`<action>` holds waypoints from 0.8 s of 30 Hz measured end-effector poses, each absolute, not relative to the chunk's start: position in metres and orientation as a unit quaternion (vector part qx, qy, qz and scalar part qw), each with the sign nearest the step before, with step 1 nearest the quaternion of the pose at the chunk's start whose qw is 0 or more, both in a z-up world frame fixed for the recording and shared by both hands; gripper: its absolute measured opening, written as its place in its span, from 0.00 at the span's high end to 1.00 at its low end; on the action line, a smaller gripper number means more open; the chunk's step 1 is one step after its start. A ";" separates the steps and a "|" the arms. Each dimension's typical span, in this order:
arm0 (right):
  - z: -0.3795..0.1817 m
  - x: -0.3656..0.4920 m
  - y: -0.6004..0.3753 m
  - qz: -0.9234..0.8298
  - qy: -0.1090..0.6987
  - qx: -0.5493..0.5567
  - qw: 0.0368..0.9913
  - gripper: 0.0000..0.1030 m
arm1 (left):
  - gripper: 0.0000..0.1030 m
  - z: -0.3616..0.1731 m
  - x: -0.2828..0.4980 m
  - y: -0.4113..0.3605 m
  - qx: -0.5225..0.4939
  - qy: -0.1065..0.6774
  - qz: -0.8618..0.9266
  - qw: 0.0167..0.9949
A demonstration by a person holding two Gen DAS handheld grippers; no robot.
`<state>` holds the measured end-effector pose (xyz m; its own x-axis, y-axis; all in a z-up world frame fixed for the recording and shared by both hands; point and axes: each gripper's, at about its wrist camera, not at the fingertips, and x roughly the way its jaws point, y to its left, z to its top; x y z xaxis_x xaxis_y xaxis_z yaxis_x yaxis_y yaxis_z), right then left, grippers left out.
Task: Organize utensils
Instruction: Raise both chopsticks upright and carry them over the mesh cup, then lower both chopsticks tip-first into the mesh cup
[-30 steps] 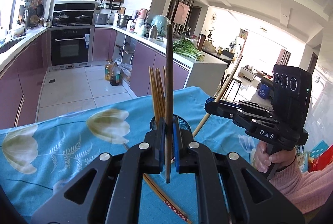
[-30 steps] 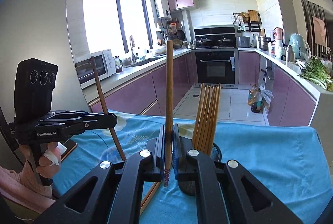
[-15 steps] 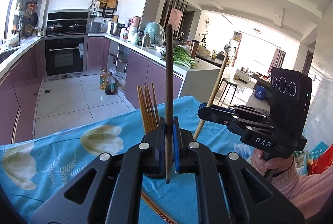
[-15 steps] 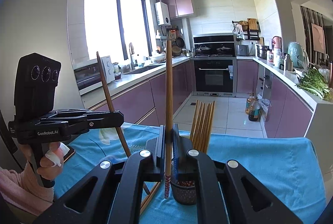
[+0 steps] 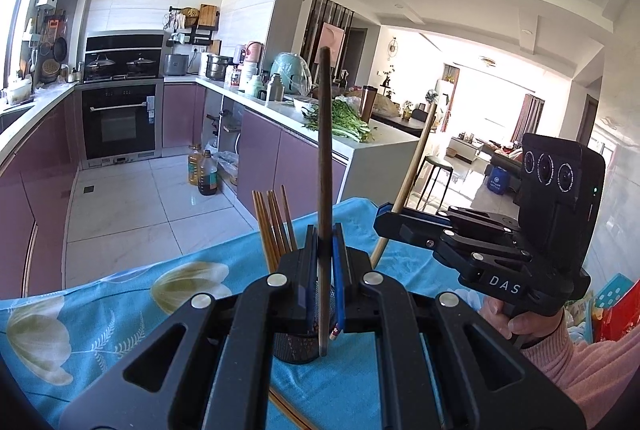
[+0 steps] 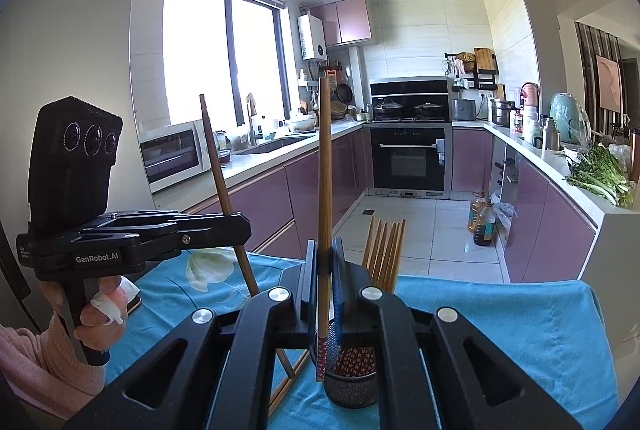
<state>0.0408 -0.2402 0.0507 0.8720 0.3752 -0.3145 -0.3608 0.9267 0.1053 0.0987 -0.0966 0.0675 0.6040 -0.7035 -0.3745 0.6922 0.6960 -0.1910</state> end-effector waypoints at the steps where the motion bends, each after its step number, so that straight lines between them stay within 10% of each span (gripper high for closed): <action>1: 0.050 0.040 -0.240 0.189 0.166 0.022 0.968 0.94 | 0.93 0.068 0.099 -0.097 -0.014 0.214 -0.390 0.896; 24: 0.045 0.055 -0.232 0.174 0.172 0.027 0.969 0.95 | 0.93 0.068 0.104 -0.128 -0.001 0.210 -0.373 0.904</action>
